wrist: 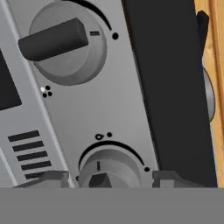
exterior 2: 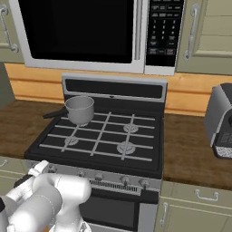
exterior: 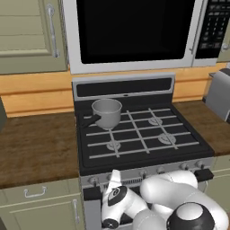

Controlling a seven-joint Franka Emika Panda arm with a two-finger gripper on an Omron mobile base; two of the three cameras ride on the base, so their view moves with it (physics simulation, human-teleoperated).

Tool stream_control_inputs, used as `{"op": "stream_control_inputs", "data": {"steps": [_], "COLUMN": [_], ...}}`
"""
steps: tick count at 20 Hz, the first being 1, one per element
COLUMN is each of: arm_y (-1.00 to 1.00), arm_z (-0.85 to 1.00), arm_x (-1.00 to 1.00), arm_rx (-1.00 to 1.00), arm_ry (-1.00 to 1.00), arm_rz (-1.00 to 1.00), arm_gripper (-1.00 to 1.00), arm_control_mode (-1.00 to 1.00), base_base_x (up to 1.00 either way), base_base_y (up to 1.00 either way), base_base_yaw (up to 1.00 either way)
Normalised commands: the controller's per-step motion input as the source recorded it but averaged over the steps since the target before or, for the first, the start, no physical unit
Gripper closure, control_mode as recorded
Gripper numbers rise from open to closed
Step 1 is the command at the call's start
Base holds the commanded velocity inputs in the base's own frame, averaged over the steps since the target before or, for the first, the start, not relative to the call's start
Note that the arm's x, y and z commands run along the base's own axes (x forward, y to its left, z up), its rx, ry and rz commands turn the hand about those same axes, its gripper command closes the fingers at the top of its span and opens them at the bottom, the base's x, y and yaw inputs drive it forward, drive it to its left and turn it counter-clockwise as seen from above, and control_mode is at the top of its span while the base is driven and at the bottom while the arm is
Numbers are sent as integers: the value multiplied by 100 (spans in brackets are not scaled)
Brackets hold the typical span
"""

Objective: Turn off the rear left burner of the stove.

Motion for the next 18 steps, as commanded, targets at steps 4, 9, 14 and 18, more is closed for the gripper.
{"op": "stream_control_inputs", "data": {"steps": [4,9,14,18], "arm_y": [-36,-76,-98,-95], "arm_z": [0,0,0,0], "arm_x": [3,0,0,0], "arm_rx": [11,43,64,76], "arm_ry": [2,3,4,2], "arm_rz": [1,-12,-35,-41], "arm_gripper": [100,100,100,100], "arm_control_mode": [-100,-100,-100,-100], "base_base_x": [0,0,0,0], "base_base_y": [0,0,0,0], "base_base_yaw": [0,0,0,0]}}
